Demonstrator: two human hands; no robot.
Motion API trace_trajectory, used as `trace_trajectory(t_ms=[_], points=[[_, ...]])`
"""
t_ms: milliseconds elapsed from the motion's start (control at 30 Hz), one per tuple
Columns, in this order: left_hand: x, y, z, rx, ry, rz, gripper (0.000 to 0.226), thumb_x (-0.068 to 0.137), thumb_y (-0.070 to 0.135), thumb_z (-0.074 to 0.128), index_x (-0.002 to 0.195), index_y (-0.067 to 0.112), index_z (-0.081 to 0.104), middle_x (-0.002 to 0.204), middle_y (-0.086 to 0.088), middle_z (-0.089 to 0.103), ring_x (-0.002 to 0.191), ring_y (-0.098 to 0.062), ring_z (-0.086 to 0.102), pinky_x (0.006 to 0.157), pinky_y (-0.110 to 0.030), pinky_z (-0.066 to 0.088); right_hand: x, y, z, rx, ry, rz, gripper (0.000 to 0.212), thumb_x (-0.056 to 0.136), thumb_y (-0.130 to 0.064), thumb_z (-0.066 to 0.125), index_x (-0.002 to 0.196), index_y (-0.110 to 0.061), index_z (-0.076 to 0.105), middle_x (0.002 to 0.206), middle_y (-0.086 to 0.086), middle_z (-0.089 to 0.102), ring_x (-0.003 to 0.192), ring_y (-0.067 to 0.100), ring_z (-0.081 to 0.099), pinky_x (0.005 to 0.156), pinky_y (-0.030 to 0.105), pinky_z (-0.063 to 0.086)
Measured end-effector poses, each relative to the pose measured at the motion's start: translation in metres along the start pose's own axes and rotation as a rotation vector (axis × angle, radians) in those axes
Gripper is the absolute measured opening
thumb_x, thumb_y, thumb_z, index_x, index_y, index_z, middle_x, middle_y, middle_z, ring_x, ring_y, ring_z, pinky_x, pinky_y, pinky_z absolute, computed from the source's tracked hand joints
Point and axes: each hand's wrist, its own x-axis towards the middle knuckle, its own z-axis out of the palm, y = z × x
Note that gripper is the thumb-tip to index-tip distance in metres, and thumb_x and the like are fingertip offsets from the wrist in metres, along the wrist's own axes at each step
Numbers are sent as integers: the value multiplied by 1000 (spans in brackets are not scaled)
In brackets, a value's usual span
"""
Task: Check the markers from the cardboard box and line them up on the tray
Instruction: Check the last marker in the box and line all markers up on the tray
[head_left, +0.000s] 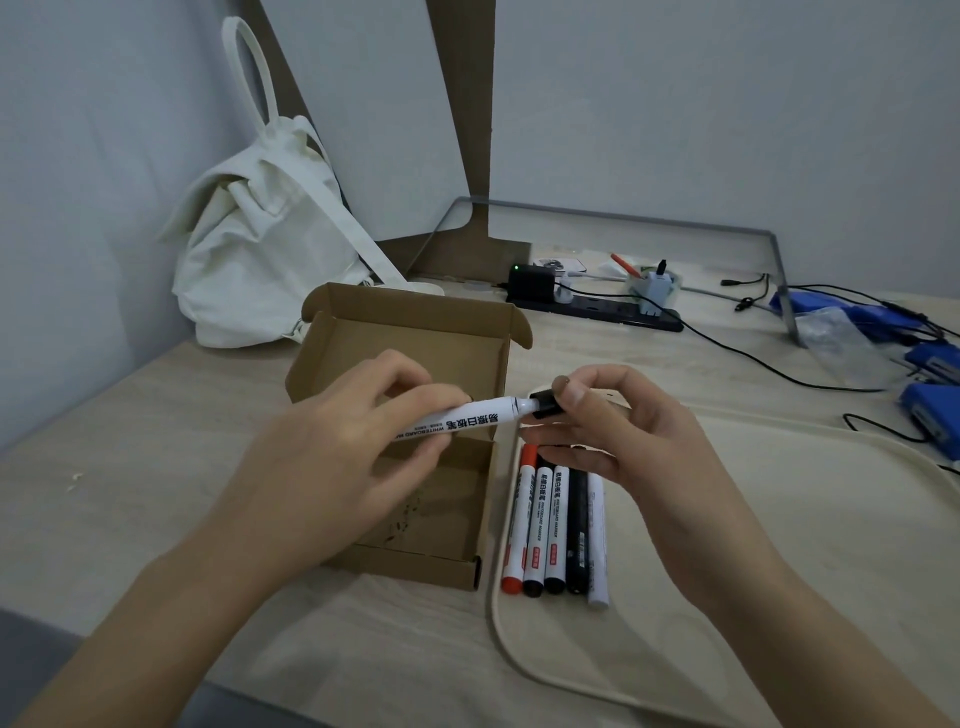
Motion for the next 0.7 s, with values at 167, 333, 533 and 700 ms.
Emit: trace_trajectory(t_ms=[167,333,533,700], points=[[0,3,1,-25,-37,10,29,87,38,44,109,26,59,90,11,56,58,-1,46,43,-6,34,1,-1,3,-186,-68,-80,12,86,-22,55,84,-10,60,59,2,71,57,12,66,58,17,54],[-1,8,2,20,-42,60,30,91,37,37,108,25,58,78,14,55,51,-3,32,40,-6,26,7,0,-1,-551,-163,-127,36,82,-50,38,65,-23,55,49,-9,44,50,11,40,53,31,37],[0,18,9,-69,-95,-12,38,89,41,30,106,27,61,69,19,45,43,4,31,42,-9,32,9,9,-7,-253,-226,85,35,90,-38,42,61,-21,49,49,-10,34,45,8,27,43,20,29],[5,21,23,-250,-168,-128,42,86,58,26,108,39,56,71,14,53,73,-8,52,50,-16,34,7,11,-13,-219,-266,134,33,82,-43,45,59,-19,45,47,-10,32,43,9,24,42,19,26]])
